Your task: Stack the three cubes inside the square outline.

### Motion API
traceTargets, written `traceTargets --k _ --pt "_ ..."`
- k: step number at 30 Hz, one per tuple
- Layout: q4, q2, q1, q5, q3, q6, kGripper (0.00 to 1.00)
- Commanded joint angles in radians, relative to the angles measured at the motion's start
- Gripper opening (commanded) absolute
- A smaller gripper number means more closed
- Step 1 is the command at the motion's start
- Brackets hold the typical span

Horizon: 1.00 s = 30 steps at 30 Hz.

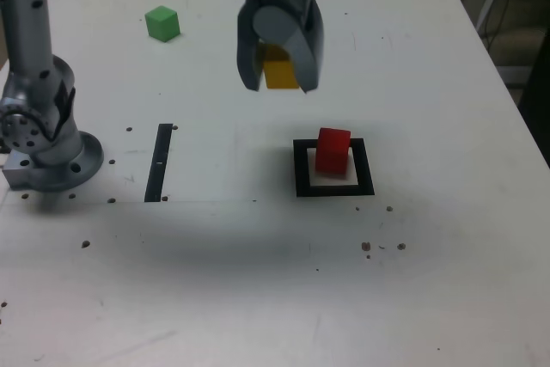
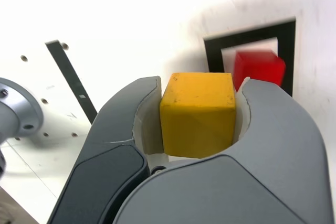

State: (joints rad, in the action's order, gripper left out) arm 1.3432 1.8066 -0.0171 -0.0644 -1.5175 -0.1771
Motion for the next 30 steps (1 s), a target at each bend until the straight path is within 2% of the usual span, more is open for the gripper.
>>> traceTargets --k 1,8,17,30 --pt "0.005 0.019 -0.036 -0.002 -0.016 0.026 0.24" --pt "0.006 0.105 -0.144 -0.021 -0.078 0.108 0.24" --pt "-0.007 0.214 -0.182 -0.035 -0.146 0.121 0.25" --pt "-0.017 0.222 -0.154 -0.068 -0.138 0.111 0.28"
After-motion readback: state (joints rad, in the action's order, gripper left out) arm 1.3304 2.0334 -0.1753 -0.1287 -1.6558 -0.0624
